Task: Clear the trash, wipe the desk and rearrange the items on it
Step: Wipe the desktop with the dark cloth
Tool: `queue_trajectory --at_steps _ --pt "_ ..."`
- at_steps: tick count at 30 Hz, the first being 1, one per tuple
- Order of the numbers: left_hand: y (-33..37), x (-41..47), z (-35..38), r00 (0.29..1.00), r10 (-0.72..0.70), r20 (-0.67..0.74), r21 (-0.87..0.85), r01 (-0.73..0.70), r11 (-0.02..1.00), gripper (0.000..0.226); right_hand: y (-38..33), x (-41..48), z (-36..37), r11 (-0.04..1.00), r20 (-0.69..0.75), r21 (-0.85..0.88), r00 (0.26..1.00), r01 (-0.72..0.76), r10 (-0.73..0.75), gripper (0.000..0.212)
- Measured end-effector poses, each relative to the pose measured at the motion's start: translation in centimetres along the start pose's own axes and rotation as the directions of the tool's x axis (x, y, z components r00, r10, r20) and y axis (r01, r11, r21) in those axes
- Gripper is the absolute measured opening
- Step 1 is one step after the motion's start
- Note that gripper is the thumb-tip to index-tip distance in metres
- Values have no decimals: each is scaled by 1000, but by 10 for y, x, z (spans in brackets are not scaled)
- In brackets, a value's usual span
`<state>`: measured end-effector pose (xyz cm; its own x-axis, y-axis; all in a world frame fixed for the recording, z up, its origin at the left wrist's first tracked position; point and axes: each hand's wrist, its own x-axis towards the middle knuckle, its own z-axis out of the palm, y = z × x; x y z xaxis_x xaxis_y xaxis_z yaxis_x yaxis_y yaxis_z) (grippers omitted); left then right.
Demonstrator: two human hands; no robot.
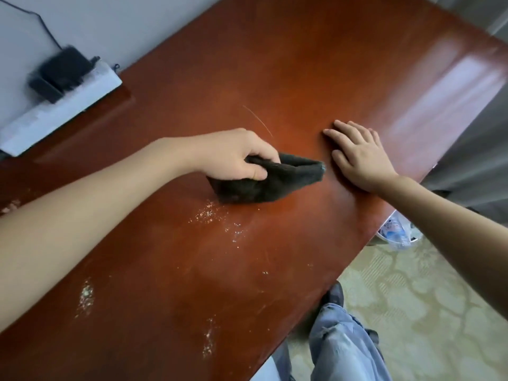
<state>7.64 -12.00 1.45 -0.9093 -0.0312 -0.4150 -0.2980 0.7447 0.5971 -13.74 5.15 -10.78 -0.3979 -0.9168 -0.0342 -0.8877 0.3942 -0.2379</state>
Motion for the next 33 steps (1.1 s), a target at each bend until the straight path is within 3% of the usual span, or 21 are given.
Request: queue_trajectory --at_steps 3,4,6,7,8,10,11,12,14,15,18,21,23,25,29,33 --pt "-21 13 20 948 -220 -229 26 232 972 21 0 0 1 1000 4 -11 1000 -6 6 63" --pt "-26 15 29 907 -209 -364 162 283 946 29 0 1 0 1000 3 -13 1000 -5 5 63" --pt "-30 19 49 840 95 -535 497 222 839 35 0 2 0 1000 -11 -18 1000 6 -7 62" --pt "-31 19 59 830 260 -493 589 99 802 32 0 3 -1 1000 -26 -19 1000 9 -10 61" --pt "-30 20 68 865 333 -375 616 -36 787 33 -1 4 -1 1000 -48 -18 999 8 -9 60" --pt "-29 22 84 970 216 -113 559 -118 821 48 -3 7 -1 1000 -92 -8 996 2 -2 55" --pt "-31 25 91 991 135 -20 548 -103 830 58 -4 8 1 1000 -109 0 994 -5 5 52" --pt "-33 27 95 990 143 13 574 -124 809 65 -3 9 3 1000 -124 6 992 -8 8 49" --pt "-38 29 93 944 329 -26 576 -255 777 61 -2 9 8 1000 -147 2 989 6 -6 47" --pt "-43 29 87 921 381 -78 510 -292 809 57 0 8 9 1000 -151 1 988 11 -11 48" --pt "-59 28 52 905 283 -317 166 -241 956 54 -1 8 9 1000 -143 11 990 -8 9 49" --pt "-82 31 2 817 182 -548 156 -114 981 51 -5 10 7 1000 -135 -12 991 -14 13 49" --pt "-107 36 -29 799 158 -580 238 -19 971 50 -7 12 6 1000 -108 -30 994 6 -9 50" --pt "-133 44 -48 855 120 -504 297 41 954 52 -8 16 5 998 -47 -32 997 52 -54 51" --pt "-164 65 -43 974 78 -212 322 -5 947 54 -4 21 5 991 -4 -47 992 125 -125 53" --pt "-135 71 -3 954 297 -27 457 -253 853 51 -5 26 3 986 -39 -77 988 149 -152 54"
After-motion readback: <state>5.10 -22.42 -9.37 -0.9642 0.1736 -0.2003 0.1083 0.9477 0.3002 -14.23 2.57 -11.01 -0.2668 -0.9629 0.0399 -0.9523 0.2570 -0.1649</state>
